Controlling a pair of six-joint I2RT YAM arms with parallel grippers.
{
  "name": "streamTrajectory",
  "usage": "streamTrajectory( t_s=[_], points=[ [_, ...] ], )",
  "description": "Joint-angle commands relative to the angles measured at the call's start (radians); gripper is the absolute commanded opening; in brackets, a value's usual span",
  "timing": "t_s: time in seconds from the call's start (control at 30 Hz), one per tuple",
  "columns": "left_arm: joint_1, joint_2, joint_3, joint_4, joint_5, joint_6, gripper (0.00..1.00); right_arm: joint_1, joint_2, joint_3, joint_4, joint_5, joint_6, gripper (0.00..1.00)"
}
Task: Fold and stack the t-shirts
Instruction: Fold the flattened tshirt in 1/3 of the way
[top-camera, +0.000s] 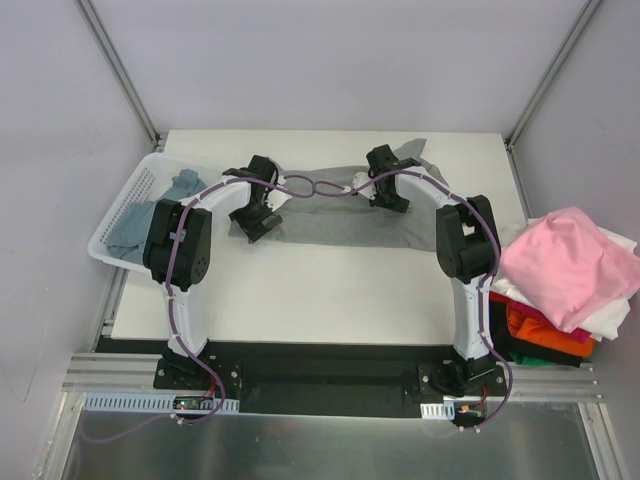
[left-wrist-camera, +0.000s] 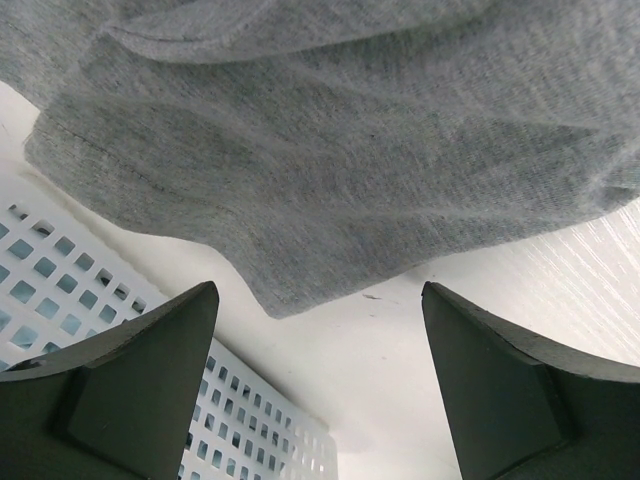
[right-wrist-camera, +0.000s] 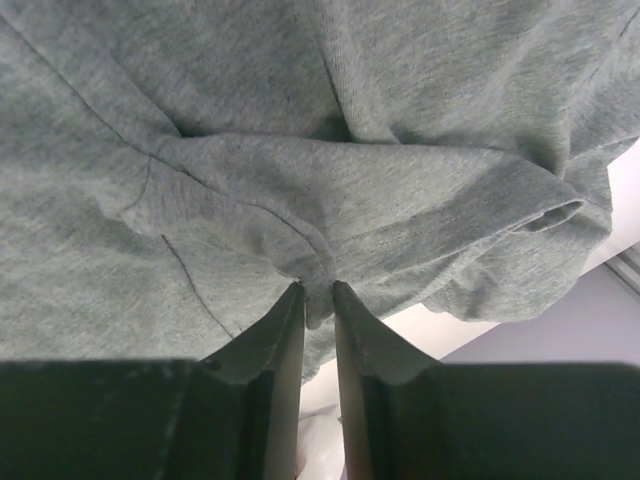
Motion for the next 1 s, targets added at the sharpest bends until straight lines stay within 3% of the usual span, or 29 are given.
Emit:
streamTrajectory(
  t_s=[0.0, 0.17, 0.7, 0.97],
  points=[
    [0.0, -0.028, -0.005, -0.002, 0.015, -0.007, 0.83, -0.001, 0.01, 0.04, -0.005, -0.004, 0.004, 0.18],
    [0.0, -0.031, -0.01, -0.002, 0.012, -0.005, 0.83, -0.003, 0.012, 0.062, -0.008, 0.015, -0.001, 0.01],
    [0.0, -0.038, -0.007, -0.002, 0.001, -0.007, 0.83, 0.017, 0.077, 0.266, -0.039, 0.092, -0.029, 0.01],
    [0.0, -0.034, -0.005, -0.002, 0.004, -0.004, 0.83, 0.052, 0.108, 0.287, -0.01, 0.108, -0.036, 0.04]
  ],
)
